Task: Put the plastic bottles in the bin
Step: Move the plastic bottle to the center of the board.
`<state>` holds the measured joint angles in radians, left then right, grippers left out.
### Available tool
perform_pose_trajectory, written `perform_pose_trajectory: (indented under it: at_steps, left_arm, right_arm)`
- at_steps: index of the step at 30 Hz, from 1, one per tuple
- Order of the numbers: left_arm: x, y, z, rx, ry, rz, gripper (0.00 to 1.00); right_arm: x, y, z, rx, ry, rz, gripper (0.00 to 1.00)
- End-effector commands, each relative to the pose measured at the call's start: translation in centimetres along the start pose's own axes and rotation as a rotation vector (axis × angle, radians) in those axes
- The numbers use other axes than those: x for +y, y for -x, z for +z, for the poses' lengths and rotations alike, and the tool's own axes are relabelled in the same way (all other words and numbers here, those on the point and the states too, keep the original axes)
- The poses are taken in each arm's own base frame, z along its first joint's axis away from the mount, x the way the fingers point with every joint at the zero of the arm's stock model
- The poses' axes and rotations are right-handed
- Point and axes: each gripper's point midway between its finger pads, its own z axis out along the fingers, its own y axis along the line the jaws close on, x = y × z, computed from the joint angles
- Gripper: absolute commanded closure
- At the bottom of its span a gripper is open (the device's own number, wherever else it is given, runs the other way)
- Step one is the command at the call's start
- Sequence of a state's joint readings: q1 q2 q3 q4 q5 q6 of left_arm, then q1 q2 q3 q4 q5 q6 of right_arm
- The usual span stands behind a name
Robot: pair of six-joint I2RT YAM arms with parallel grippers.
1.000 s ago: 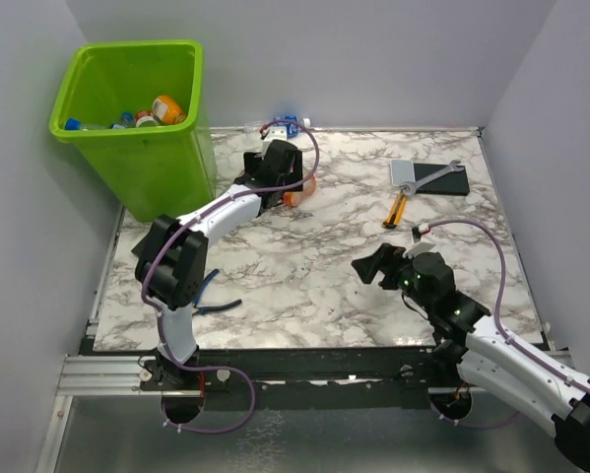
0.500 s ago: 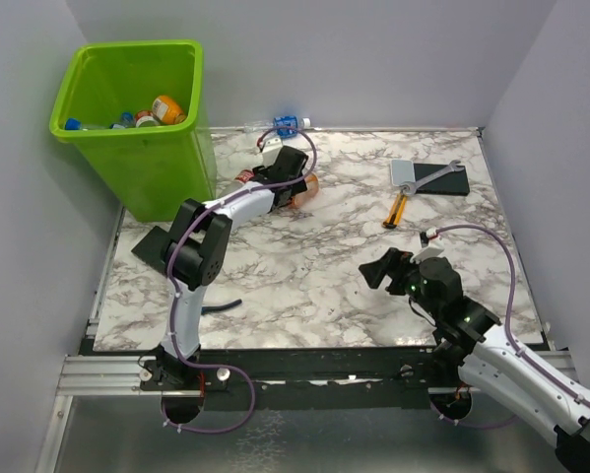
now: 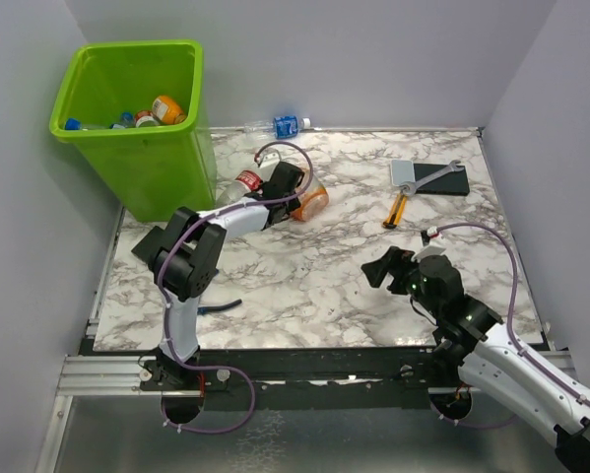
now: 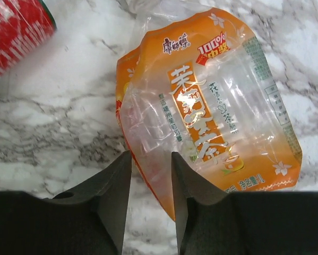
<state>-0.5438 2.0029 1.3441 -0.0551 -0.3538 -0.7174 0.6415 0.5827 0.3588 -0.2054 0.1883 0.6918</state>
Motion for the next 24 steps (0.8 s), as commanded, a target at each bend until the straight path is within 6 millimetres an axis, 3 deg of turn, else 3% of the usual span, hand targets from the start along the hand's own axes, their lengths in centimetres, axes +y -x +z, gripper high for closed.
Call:
perform_pose_trajectory:
  at_steps: [1,8,13,15,19,24]
  left_arm:
    - [-1.4,-5.1,-3.6,0.132,-0.094,0.097,0.64]
    - [-2.1,-10.3,-9.6,0.189,-0.187,0.192,0.65]
    - [-0.3,-12.7,-13.8,0.189,-0.228,0.21,0.64]
    - [0.3,-12.5,-15.3,0.175,-0.264,0.192,0.57]
    - [-0.1,-10.4,-17.8,0.104,-0.345,0.151,0.25]
    - [-1.7,-7.9,-20.1,0.046,-0.432,0.14,0.09]
  right_arm:
    - [-0.4,1.4,-0.8,-0.034,-0.043,-0.025,0.09]
    - [-0.5,2.9,-1.7,-0.055,-0.081,-0.046,0.08]
    - [-0.3,2.9,-1.6,-0.04,-0.085,-0.056,0.08]
    - [-0.2,2.5,-1.2,-0.015,-0.084,-0.056,0.08]
    - [0.7,1.7,-0.5,0.026,-0.047,-0.043,0.07]
    - [1.9,1.3,0.2,0.044,0.012,-0.036,0.07]
